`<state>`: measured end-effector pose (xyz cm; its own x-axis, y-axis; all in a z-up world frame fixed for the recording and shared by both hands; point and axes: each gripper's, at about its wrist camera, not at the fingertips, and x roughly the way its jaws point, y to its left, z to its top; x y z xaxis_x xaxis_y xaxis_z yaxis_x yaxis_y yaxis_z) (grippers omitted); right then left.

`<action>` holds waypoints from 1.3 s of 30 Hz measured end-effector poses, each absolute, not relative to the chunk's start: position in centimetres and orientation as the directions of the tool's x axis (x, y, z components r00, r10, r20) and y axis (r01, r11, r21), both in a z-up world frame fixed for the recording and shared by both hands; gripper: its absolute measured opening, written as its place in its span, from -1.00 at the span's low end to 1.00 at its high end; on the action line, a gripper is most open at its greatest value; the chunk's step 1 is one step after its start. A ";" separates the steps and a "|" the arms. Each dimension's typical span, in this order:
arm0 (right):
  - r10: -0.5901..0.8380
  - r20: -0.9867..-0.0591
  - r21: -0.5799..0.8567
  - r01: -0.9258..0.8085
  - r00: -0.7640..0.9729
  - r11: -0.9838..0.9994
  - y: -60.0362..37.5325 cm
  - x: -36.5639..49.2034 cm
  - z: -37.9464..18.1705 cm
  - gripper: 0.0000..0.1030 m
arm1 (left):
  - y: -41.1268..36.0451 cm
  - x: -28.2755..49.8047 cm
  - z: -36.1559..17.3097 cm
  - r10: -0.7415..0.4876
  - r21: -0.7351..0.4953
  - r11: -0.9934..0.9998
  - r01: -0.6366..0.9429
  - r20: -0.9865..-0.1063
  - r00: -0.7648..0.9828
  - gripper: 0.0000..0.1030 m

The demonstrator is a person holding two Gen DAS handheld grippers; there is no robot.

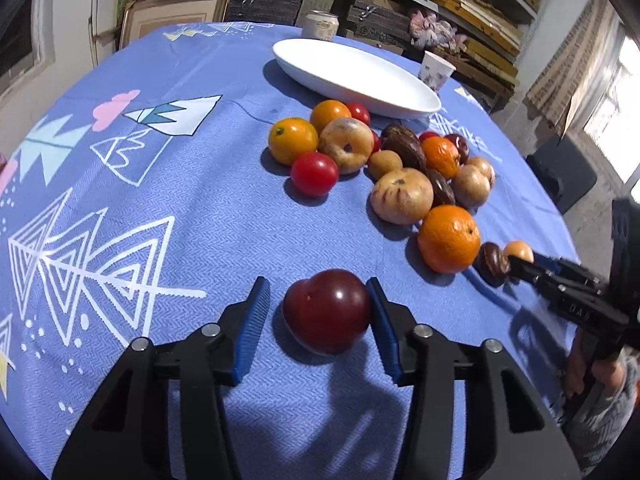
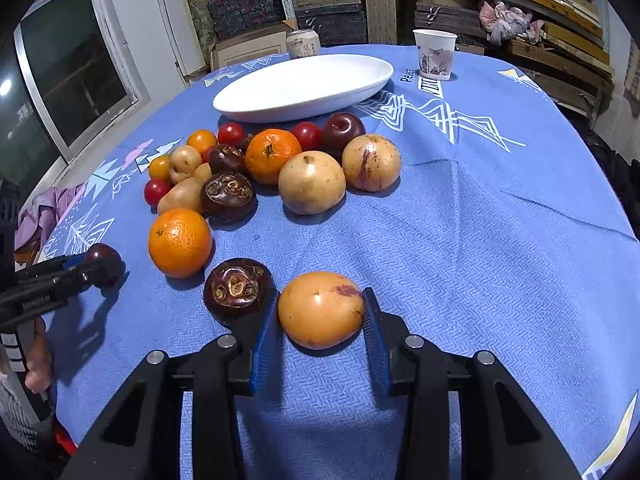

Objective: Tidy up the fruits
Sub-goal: 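Place the yellow pear on the white plate with the right tool while the left tool places the red plum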

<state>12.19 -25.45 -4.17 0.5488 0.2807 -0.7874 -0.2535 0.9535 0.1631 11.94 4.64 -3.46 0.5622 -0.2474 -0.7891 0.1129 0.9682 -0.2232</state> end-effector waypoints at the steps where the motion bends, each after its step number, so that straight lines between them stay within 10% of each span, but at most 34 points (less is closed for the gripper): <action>1: 0.282 -0.787 0.164 -0.254 0.549 0.953 -25.5 12.2 -4.2 -0.19 | 4.7 11.9 -3.4 -0.249 -0.227 0.968 0.111 -0.788 0.563 -0.09; 19: 0.282 -0.595 0.178 -0.218 0.753 0.960 -25.0 21.5 8.9 -0.19 | 0.7 22.5 7.5 -0.184 -0.114 0.983 0.147 -0.689 0.701 -0.25; 39: 0.172 -0.756 0.122 -0.123 0.631 0.985 -20.7 34.7 -1.9 -0.18 | -1.3 35.3 0.2 -0.135 -0.112 0.991 0.076 -0.788 0.600 -0.24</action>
<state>34.75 -20.68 -1.92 0.6314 0.1725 -0.7560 -0.1232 0.9849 0.1218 35.29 -1.27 0.23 0.6002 -0.1348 -0.7884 0.0759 0.9908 -0.1117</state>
